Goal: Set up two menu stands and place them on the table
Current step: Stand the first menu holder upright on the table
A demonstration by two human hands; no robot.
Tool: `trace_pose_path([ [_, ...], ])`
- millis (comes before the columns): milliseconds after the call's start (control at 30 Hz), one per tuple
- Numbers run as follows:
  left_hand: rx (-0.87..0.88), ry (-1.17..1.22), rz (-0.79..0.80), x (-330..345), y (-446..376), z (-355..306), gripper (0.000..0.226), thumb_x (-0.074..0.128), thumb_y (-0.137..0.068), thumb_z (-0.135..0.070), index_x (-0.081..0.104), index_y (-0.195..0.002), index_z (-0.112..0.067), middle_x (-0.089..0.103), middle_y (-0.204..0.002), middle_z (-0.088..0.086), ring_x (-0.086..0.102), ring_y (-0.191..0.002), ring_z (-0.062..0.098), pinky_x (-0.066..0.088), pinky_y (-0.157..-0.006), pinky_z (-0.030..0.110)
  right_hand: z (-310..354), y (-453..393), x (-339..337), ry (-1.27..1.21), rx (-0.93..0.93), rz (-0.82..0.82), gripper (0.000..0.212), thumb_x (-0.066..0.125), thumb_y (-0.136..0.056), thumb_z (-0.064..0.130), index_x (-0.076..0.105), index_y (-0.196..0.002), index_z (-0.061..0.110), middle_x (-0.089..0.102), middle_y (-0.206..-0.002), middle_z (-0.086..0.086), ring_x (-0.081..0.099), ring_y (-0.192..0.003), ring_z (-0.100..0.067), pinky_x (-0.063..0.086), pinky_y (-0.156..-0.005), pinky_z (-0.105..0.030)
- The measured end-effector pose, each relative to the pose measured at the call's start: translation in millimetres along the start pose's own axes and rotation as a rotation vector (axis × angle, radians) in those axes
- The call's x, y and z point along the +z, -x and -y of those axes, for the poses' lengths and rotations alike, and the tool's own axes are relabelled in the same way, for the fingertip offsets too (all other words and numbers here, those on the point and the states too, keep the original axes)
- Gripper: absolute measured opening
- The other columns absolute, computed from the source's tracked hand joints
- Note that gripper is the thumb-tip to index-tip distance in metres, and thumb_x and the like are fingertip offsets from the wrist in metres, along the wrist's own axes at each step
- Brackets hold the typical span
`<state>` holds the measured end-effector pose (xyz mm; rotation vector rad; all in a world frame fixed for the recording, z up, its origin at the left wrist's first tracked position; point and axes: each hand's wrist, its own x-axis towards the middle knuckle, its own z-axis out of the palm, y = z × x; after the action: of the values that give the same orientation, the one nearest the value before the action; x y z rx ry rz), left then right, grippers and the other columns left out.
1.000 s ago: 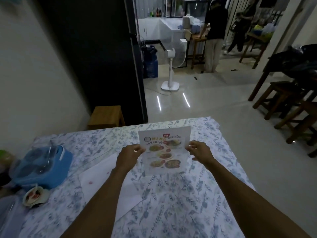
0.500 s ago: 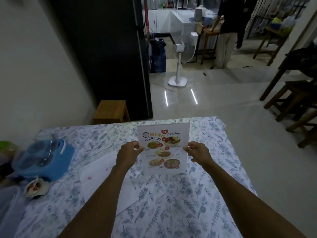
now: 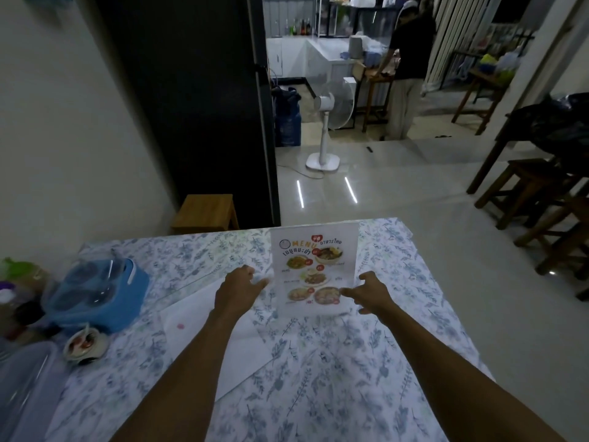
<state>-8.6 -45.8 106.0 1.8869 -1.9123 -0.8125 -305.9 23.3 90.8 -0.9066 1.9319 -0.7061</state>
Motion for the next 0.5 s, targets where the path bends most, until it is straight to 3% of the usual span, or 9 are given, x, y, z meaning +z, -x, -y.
trace_pose_path([
  [167, -0.012, 0.012, 0.046, -23.5, 33.3, 48.7, 0.060, 0.065, -0.086, -0.053, 0.058, -0.129, -0.012, 0.066, -0.126, 0.007, 0.062, -0.112, 0.026, 0.049, -0.088, 0.036, 7.3, 39.3, 49.8, -0.007, 0.004, -0.007, 0.071, 0.081, -0.076, 0.035, 0.039, -0.128, 0.011, 0.058, -0.124, -0.018, 0.063, -0.106, -0.033, 0.061, -0.070, -0.041],
  [267, -0.057, 0.012, 0.065, -36.0, 55.2, 86.4, 0.058, 0.064, -0.087, -0.051, 0.056, -0.130, -0.013, 0.065, -0.128, 0.007, 0.062, -0.114, 0.025, 0.048, -0.090, 0.035, 9.7, 56.8, 87.5, 0.028, 0.000, 0.035, 0.075, 0.080, -0.078, 0.036, 0.039, -0.136, 0.010, 0.057, -0.128, -0.017, 0.063, -0.106, -0.033, 0.061, -0.072, -0.041],
  [367, -0.104, 0.005, 0.065, -46.0, 76.6, 126.8, 0.057, 0.063, -0.088, -0.051, 0.057, -0.130, -0.013, 0.066, -0.128, 0.006, 0.063, -0.114, 0.024, 0.048, -0.092, 0.035, 10.9, 69.8, 131.8, 0.028, 0.004, 0.082, 0.071, 0.080, -0.079, 0.034, 0.042, -0.133, 0.009, 0.062, -0.117, -0.019, 0.065, -0.102, -0.033, 0.061, -0.076, -0.043],
  [500, -0.171, 0.007, 0.073, -53.1, 97.4, 175.5, 0.056, 0.061, -0.089, -0.051, 0.057, -0.130, -0.013, 0.066, -0.129, 0.006, 0.061, -0.117, 0.023, 0.049, -0.099, 0.037, 15.6, 74.0, 191.8, 0.064, -0.008, 0.152, 0.065, 0.082, -0.076, 0.035, 0.046, -0.125, 0.013, 0.064, -0.111, -0.020, 0.067, -0.090, -0.031, 0.060, -0.068, -0.041],
])
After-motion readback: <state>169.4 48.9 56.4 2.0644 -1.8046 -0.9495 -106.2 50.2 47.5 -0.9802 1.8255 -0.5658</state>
